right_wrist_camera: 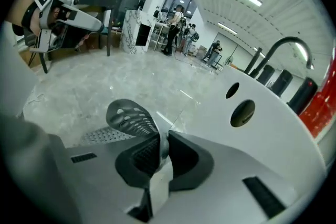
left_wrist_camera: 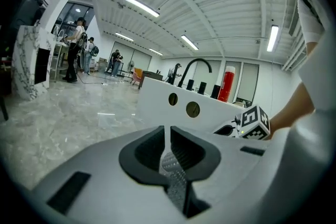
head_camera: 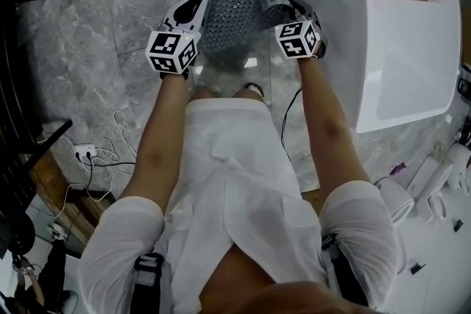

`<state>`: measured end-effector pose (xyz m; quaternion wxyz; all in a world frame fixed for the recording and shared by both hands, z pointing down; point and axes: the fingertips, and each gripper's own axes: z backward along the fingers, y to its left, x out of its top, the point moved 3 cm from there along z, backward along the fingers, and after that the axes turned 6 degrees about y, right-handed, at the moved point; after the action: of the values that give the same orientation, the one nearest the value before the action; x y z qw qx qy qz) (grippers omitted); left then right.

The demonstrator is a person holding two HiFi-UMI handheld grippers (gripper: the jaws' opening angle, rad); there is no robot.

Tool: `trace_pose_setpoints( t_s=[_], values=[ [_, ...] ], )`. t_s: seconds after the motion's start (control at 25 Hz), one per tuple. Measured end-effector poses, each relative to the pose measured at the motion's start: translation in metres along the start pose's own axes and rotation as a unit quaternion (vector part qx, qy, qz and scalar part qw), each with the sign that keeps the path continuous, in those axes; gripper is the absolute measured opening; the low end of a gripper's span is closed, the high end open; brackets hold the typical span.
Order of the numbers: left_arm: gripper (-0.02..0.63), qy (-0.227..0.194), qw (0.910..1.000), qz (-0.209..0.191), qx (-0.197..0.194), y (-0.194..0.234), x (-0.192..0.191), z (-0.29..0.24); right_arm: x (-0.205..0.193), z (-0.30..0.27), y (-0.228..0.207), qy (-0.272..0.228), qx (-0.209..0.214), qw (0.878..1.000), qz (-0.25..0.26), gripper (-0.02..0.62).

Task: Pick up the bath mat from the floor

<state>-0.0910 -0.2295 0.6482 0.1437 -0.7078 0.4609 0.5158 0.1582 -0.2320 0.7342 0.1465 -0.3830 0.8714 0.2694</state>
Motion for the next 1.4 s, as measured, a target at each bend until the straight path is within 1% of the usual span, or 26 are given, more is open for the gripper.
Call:
trace_pose_setpoints(
  t_s=[0.24,0.4,0.6,0.8,0.92,1.08,1.16,1.32,1.4],
  values=[
    [0.041,0.013,0.9998,0.008,0.01,-0.023,0.048,0.05,0.04,0.069,-0.005,-0.012,0.018,1.0,-0.006,0.037],
    [0.041,0.016,0.9996,0.019,0.013,-0.029,0.071,0.078,0.062,0.101,-0.004,-0.012,0.032,0.999,0.003,0.037],
    [0.041,0.019,0.9992,0.032,0.017,-0.026,0.095,0.099,0.078,0.127,0.0,0.0,0.044,0.999,0.008,0.037],
    [0.041,0.024,0.9989,0.037,0.014,-0.041,0.127,0.127,0.09,0.173,-0.012,0.009,0.041,0.999,-0.004,0.037],
    [0.041,0.021,0.9989,0.04,0.011,-0.051,0.148,0.141,0.097,0.2,-0.022,0.011,0.038,0.999,-0.016,0.037],
    [0.041,0.004,0.999,0.044,0.01,-0.065,0.183,0.163,0.107,0.239,-0.035,0.007,0.033,0.999,-0.036,0.037],
    [0.041,-0.004,0.9988,0.047,0.011,-0.07,0.199,0.174,0.113,0.26,-0.042,0.001,0.031,0.998,-0.053,0.037],
    [0.041,-0.017,0.9976,0.066,0.014,-0.076,0.226,0.198,0.128,0.302,-0.061,-0.013,0.02,0.995,-0.097,0.037],
    [0.041,-0.018,0.9976,0.065,0.016,-0.081,0.236,0.214,0.136,0.325,-0.07,-0.027,0.013,0.992,-0.121,0.037]
  ],
)
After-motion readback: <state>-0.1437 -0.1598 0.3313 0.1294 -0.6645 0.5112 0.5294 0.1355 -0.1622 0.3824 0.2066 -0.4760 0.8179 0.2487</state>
